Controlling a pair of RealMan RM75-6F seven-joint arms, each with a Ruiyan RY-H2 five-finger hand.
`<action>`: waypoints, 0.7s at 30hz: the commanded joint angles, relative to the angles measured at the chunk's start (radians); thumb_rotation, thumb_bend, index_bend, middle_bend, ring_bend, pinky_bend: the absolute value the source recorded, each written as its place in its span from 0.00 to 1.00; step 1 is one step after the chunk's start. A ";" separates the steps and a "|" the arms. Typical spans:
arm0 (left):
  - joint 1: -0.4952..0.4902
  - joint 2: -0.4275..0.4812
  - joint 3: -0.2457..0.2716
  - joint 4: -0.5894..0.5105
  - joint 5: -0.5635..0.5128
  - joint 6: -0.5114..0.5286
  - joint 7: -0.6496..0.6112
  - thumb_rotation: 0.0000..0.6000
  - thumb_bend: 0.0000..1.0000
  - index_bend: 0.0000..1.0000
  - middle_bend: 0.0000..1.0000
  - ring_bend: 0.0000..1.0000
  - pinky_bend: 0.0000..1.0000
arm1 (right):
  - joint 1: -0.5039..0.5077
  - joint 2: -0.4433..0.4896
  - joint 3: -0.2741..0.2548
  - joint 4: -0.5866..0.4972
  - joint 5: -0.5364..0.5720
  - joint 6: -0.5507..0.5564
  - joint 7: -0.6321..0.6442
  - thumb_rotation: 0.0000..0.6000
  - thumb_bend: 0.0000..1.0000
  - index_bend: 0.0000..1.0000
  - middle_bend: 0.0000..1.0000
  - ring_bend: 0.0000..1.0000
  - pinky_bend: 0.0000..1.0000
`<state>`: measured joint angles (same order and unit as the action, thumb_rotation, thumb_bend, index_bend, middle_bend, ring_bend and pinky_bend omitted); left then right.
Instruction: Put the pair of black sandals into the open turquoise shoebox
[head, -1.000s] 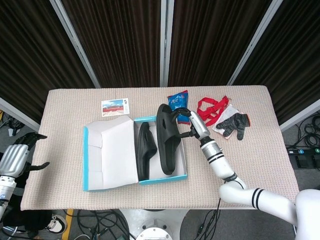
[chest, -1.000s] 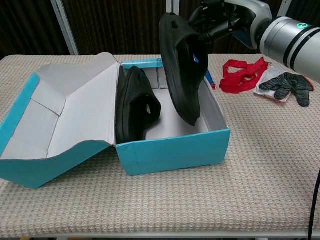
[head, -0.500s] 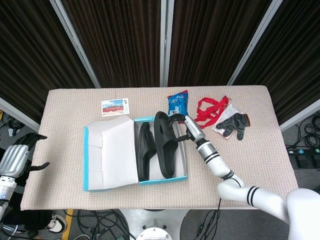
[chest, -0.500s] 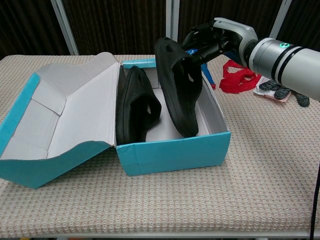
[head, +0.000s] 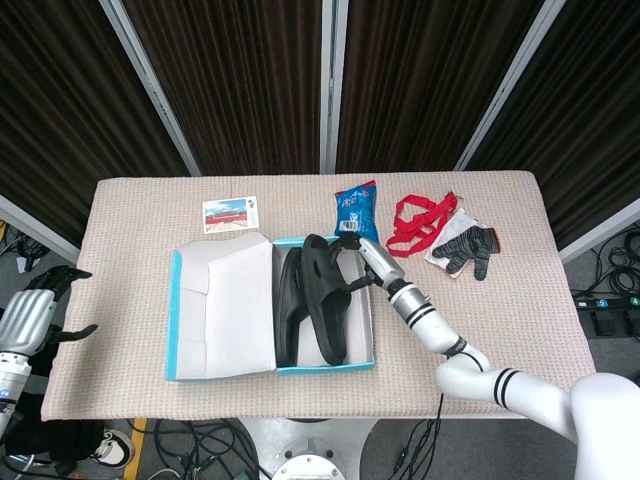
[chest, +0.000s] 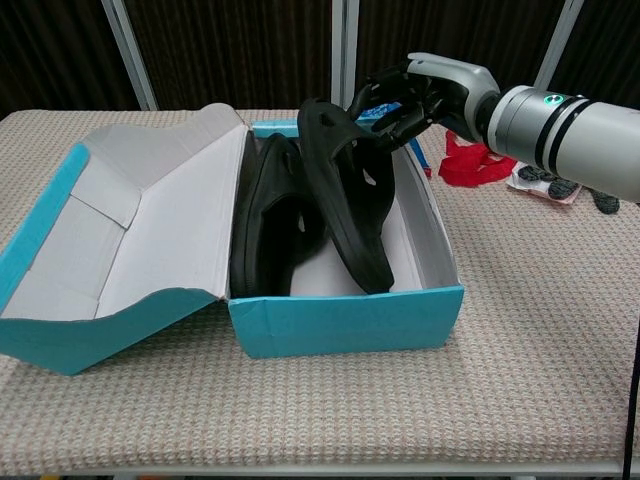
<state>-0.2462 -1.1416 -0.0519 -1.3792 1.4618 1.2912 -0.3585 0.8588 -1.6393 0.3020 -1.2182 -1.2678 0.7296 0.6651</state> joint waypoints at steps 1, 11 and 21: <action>0.000 -0.001 0.000 0.001 0.001 0.000 0.000 1.00 0.12 0.24 0.23 0.12 0.20 | 0.008 0.026 -0.010 -0.012 -0.021 -0.025 0.018 1.00 0.00 0.21 0.20 0.00 0.11; -0.001 0.002 -0.002 -0.008 0.003 0.003 0.005 1.00 0.12 0.24 0.23 0.12 0.20 | 0.004 0.083 -0.001 -0.073 -0.046 -0.009 0.037 1.00 0.00 0.12 0.14 0.00 0.08; -0.004 0.009 -0.009 -0.022 0.002 0.007 0.008 1.00 0.12 0.24 0.23 0.12 0.20 | 0.004 0.165 0.053 -0.318 -0.054 0.050 0.046 1.00 0.00 0.12 0.17 0.00 0.08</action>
<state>-0.2501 -1.1326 -0.0605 -1.4005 1.4638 1.2982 -0.3499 0.8591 -1.5007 0.3392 -1.4706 -1.3268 0.7740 0.7170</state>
